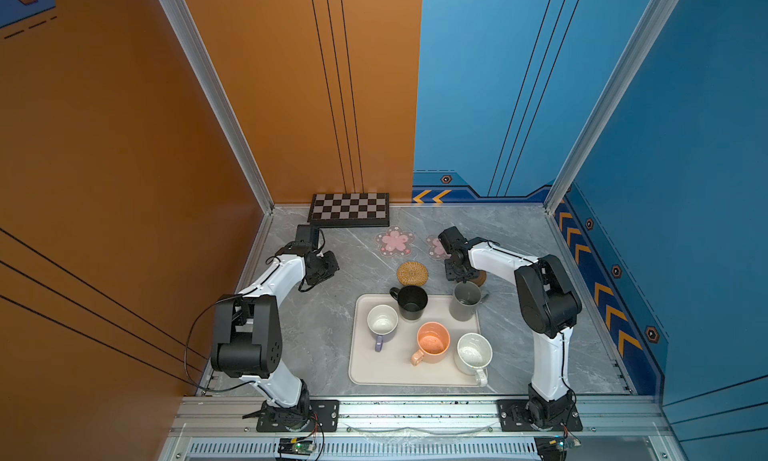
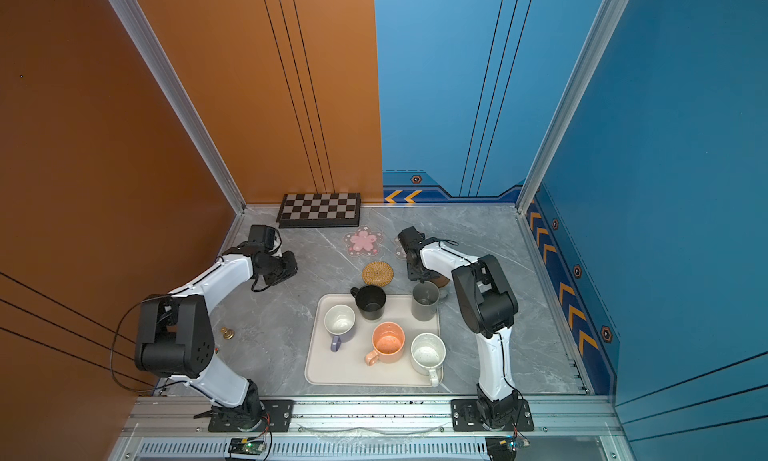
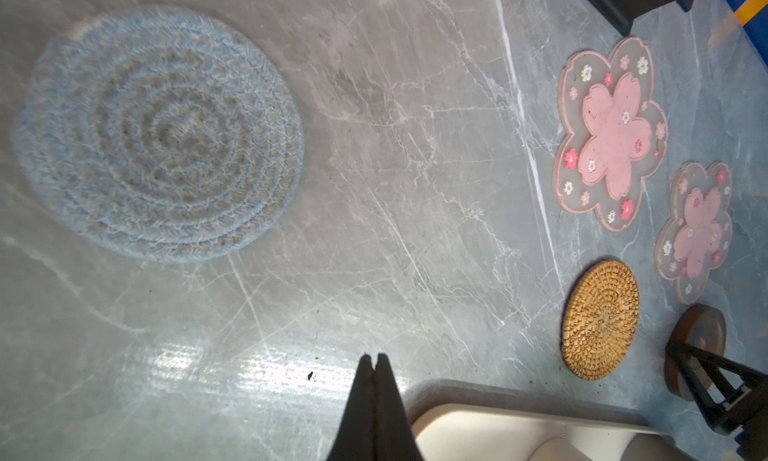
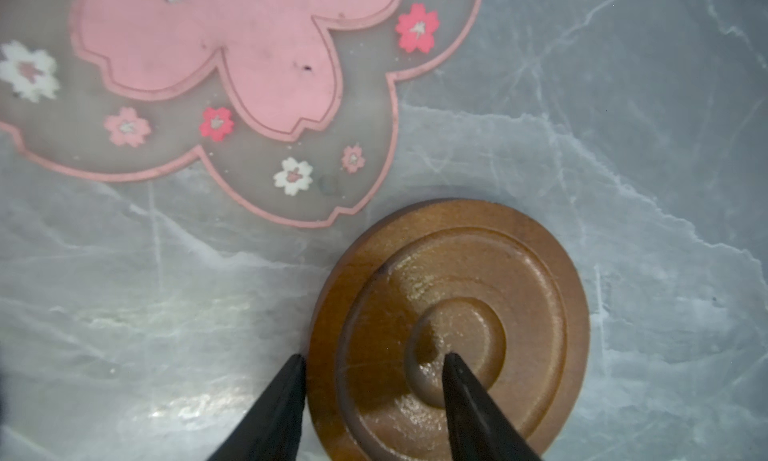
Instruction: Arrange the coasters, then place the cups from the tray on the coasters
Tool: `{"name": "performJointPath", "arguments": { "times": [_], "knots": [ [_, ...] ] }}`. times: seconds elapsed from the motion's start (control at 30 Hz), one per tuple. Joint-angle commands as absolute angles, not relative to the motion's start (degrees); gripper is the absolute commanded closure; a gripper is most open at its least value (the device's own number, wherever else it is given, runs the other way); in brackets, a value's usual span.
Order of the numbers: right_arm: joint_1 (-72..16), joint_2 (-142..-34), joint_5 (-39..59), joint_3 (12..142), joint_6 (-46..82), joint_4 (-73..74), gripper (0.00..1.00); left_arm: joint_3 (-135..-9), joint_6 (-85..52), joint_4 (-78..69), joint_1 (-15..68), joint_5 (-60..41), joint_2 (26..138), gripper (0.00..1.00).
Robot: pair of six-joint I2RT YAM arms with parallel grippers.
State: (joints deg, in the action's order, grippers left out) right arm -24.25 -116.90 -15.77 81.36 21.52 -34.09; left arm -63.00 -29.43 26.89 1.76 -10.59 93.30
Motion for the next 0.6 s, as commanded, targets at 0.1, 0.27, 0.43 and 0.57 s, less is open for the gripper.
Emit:
{"name": "performJointPath", "arguments": {
  "times": [0.1,0.27,0.43,0.57],
  "knots": [
    [-21.3,-115.4,-18.6,78.6,22.5,-37.4,0.46,-63.1,-29.7,27.9,2.1,-11.5,93.1,0.96],
    [-19.3,-114.5,-18.2,76.9,22.5,-37.4,0.46,-63.4,-30.1,28.0,2.2,-12.0,93.0,0.96],
    [-17.1,-113.1,-19.1,75.1,21.9,-37.4,0.46,-63.6,-30.4,27.9,2.3,-12.1,92.6,0.96],
    [-15.0,-112.2,-19.1,73.9,21.7,-37.4,0.46,-63.6,-30.5,28.0,2.5,-12.0,92.6,0.96]
  ]
}}
